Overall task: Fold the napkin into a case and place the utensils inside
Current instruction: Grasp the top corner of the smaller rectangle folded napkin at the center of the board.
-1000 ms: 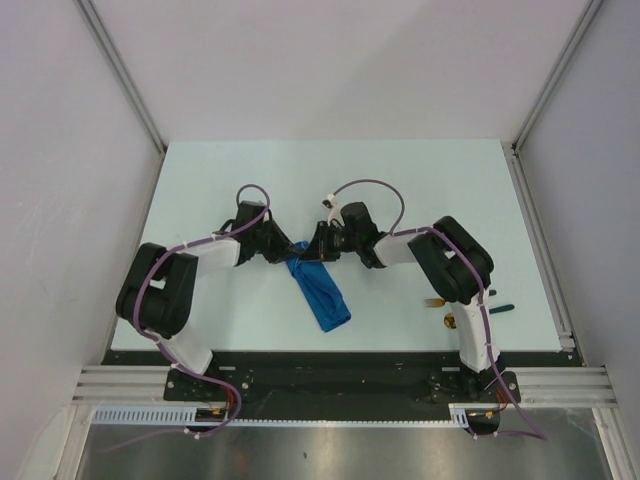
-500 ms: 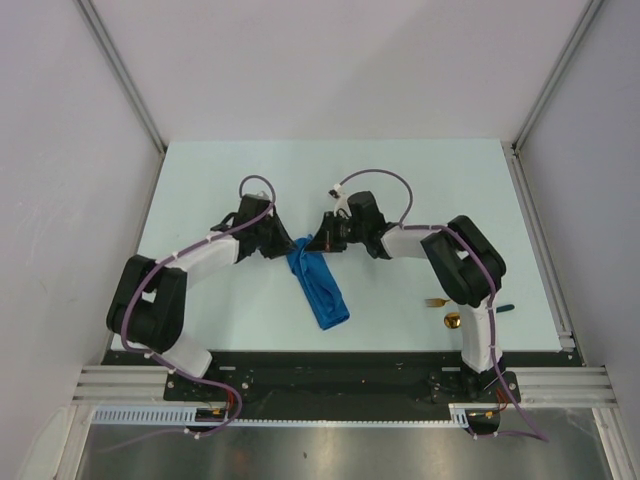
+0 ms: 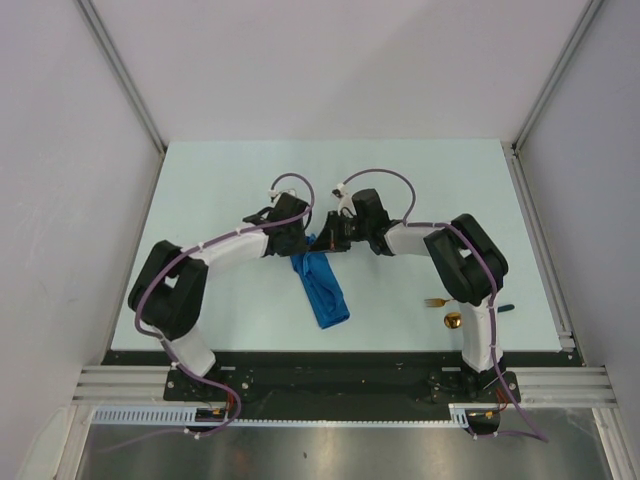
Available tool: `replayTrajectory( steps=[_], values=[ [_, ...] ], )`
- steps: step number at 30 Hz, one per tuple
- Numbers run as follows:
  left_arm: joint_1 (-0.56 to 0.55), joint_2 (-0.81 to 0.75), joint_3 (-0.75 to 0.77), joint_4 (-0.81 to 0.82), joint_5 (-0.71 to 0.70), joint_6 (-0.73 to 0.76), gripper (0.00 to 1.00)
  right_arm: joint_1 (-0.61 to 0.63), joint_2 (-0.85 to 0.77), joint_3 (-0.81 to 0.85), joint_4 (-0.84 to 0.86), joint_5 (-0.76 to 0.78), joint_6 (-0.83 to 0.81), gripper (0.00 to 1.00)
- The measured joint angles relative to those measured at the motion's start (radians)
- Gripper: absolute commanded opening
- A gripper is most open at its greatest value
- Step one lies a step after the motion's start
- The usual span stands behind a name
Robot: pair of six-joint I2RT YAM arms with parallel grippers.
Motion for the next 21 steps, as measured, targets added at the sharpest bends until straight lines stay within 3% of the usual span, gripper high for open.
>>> replayTrajectory(
  steps=[12, 21],
  values=[
    [-0.040, 0.099, 0.087, -0.071, -0.123, 0.034, 0.34, 0.000, 0.001, 0.000, 0.010, -0.027, 0.005, 0.00],
    [-0.048, 0.130, 0.103, -0.098, -0.137, 0.039, 0.23, 0.000, 0.003, 0.000, 0.015, -0.034, 0.005, 0.00]
  ],
)
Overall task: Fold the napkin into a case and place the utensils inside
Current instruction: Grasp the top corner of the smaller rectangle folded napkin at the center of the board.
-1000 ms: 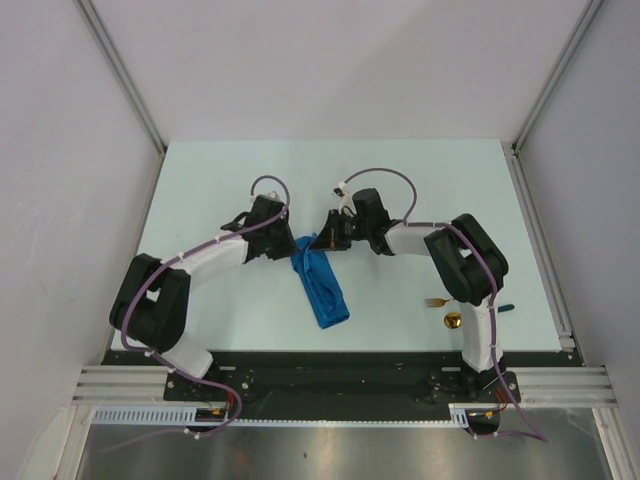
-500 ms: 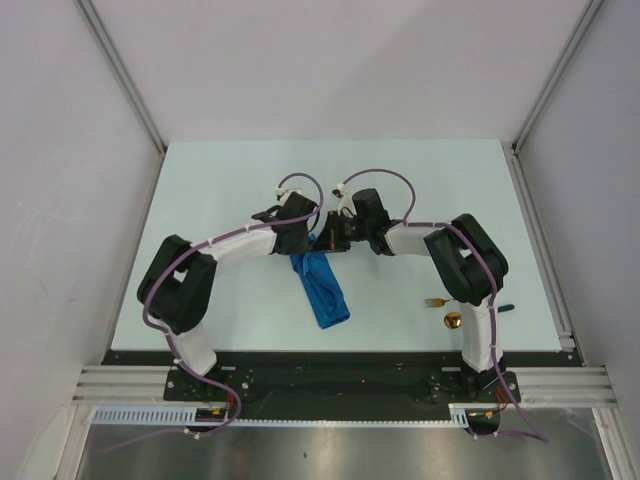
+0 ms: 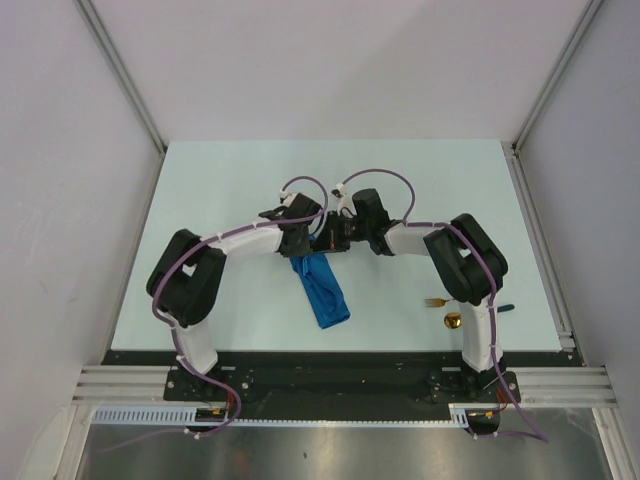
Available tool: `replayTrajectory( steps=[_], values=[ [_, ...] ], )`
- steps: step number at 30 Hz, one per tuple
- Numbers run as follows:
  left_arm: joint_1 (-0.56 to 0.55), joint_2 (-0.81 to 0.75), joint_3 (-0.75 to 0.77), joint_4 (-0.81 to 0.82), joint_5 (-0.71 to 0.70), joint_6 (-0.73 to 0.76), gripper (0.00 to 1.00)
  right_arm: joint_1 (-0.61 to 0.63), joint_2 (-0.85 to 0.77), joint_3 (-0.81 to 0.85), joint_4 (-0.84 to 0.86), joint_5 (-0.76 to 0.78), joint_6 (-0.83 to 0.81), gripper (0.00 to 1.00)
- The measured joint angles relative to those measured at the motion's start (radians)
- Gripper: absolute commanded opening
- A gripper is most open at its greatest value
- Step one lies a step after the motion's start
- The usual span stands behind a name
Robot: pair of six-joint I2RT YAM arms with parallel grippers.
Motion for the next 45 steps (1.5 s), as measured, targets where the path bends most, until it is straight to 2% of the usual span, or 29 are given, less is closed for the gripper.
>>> replayTrajectory(
  steps=[2, 4, 8, 10, 24, 34, 44, 45],
  values=[
    [-0.001, 0.006, 0.008, -0.002, 0.000, 0.003, 0.21, 0.000, 0.000, 0.000, 0.001, 0.000, 0.000, 0.00],
    [-0.001, 0.010, 0.014, -0.003, 0.000, 0.010, 0.14, 0.000, 0.000, 0.000, 0.002, -0.001, 0.000, 0.00],
    [-0.003, 0.011, 0.015, -0.001, -0.012, 0.014, 0.07, 0.000, 0.001, 0.000, 0.003, -0.003, 0.000, 0.00],
    [-0.003, 0.009, 0.015, -0.001, -0.014, 0.018, 0.00, 0.001, 0.002, 0.000, 0.004, -0.003, 0.001, 0.00],
    [-0.002, -0.073, -0.034, 0.050, 0.042, 0.018, 0.00, 0.016, 0.097, 0.043, 0.037, -0.002, 0.092, 0.00],
    [0.016, -0.093, -0.098, 0.097, 0.079, -0.002, 0.00, 0.044, 0.231, 0.064, 0.245, 0.008, 0.246, 0.01],
    [0.055, -0.114, -0.133, 0.113, 0.100, -0.028, 0.00, 0.030, 0.212, 0.008, 0.305, -0.001, 0.254, 0.24],
    [0.056, -0.115, -0.134, 0.114, 0.101, -0.029, 0.00, 0.025, 0.203, -0.001, 0.304, -0.006, 0.254, 0.29]
  ],
)
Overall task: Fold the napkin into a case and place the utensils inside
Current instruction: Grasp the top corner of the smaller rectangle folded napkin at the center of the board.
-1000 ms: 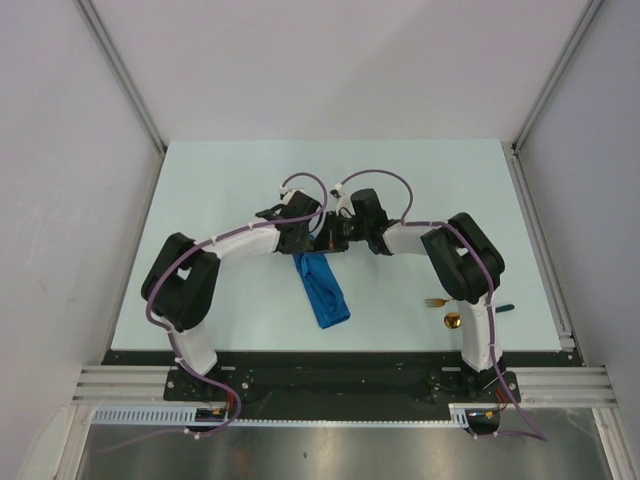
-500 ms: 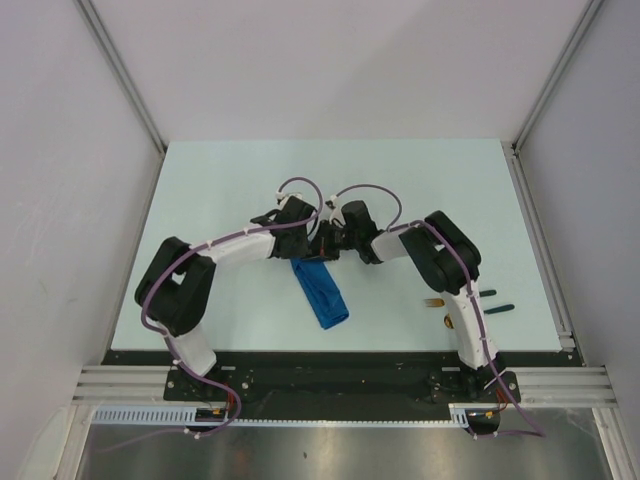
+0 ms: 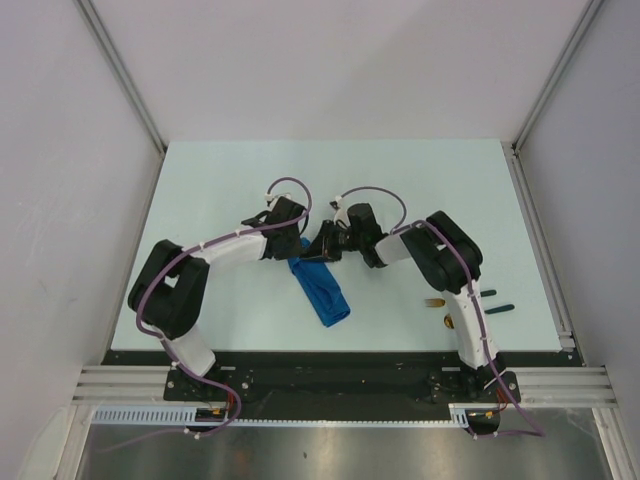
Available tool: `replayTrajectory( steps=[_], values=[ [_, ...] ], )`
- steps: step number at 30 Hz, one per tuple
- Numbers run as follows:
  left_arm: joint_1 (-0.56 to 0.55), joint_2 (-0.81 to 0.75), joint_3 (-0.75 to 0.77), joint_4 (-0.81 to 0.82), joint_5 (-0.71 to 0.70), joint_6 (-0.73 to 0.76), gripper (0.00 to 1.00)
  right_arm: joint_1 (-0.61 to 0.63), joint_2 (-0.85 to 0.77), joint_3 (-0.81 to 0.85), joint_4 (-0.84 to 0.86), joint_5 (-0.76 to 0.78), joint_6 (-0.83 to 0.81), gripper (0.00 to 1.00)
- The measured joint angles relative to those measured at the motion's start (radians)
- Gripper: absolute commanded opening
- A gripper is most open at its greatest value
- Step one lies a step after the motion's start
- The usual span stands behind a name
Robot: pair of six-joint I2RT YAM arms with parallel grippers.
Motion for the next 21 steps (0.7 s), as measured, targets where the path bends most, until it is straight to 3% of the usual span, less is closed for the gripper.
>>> replayTrajectory(
  steps=[4, 12, 16, 17, 21],
  values=[
    [0.001, 0.000, 0.000, 0.006, 0.014, -0.012, 0.00, -0.016, -0.034, -0.023, -0.021, -0.012, -0.013, 0.40],
    [0.001, 0.000, 0.000, 0.011, 0.018, -0.014, 0.00, -0.033, -0.100, -0.056, -0.046, -0.015, -0.042, 0.40],
    [0.002, 0.000, 0.000, 0.011, 0.018, -0.014, 0.00, -0.047, -0.103, -0.060, -0.047, -0.017, -0.046, 0.29],
    [0.002, 0.000, 0.000, 0.011, 0.019, -0.014, 0.00, -0.050, -0.103, -0.060, -0.047, -0.018, -0.046, 0.19],
    [0.002, 0.000, 0.000, 0.011, 0.019, -0.014, 0.00, -0.059, -0.103, -0.060, -0.045, -0.021, -0.051, 0.01]
  ],
)
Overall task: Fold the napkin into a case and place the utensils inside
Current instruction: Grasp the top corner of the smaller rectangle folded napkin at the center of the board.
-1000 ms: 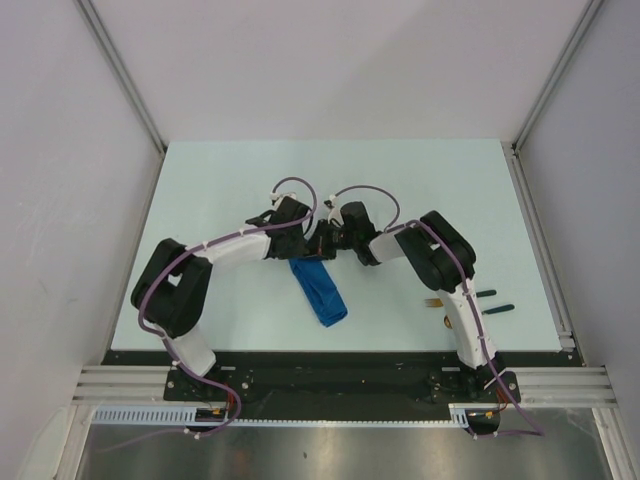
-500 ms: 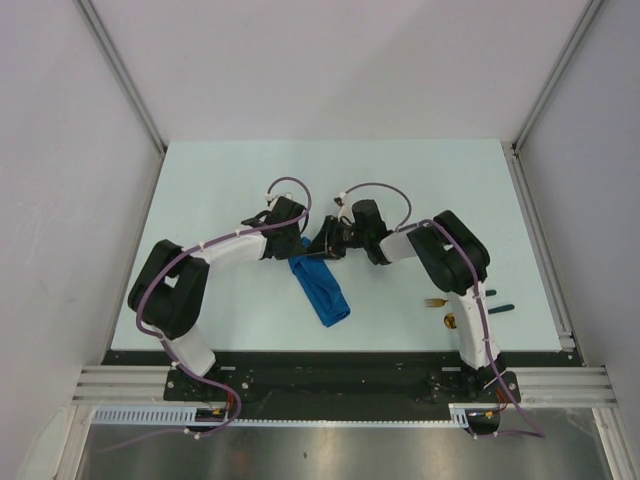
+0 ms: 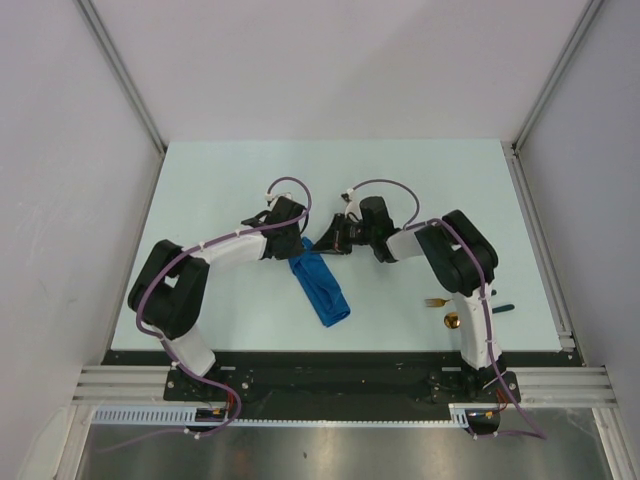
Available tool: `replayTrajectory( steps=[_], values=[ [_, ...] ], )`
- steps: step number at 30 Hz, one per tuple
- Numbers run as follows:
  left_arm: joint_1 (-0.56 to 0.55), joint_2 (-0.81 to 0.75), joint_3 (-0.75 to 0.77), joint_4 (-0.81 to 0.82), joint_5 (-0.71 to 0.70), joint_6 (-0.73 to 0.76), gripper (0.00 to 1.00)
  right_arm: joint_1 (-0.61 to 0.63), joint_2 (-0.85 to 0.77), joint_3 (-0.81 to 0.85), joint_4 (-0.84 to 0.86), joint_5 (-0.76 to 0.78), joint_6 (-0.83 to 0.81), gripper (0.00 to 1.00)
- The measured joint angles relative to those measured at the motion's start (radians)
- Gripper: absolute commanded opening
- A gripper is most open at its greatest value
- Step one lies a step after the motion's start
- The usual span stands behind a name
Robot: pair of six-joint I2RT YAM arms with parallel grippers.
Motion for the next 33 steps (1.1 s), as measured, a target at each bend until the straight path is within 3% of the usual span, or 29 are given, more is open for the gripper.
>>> replayTrajectory(
  steps=[16, 33],
  values=[
    [0.003, -0.022, -0.006, 0.013, 0.005, 0.000, 0.00, 0.051, 0.140, 0.120, 0.041, -0.010, 0.036, 0.00],
    [0.016, -0.031, -0.022, 0.006, -0.015, -0.039, 0.00, 0.076, 0.163, 0.039, 0.274, 0.060, 0.146, 0.00]
  ],
)
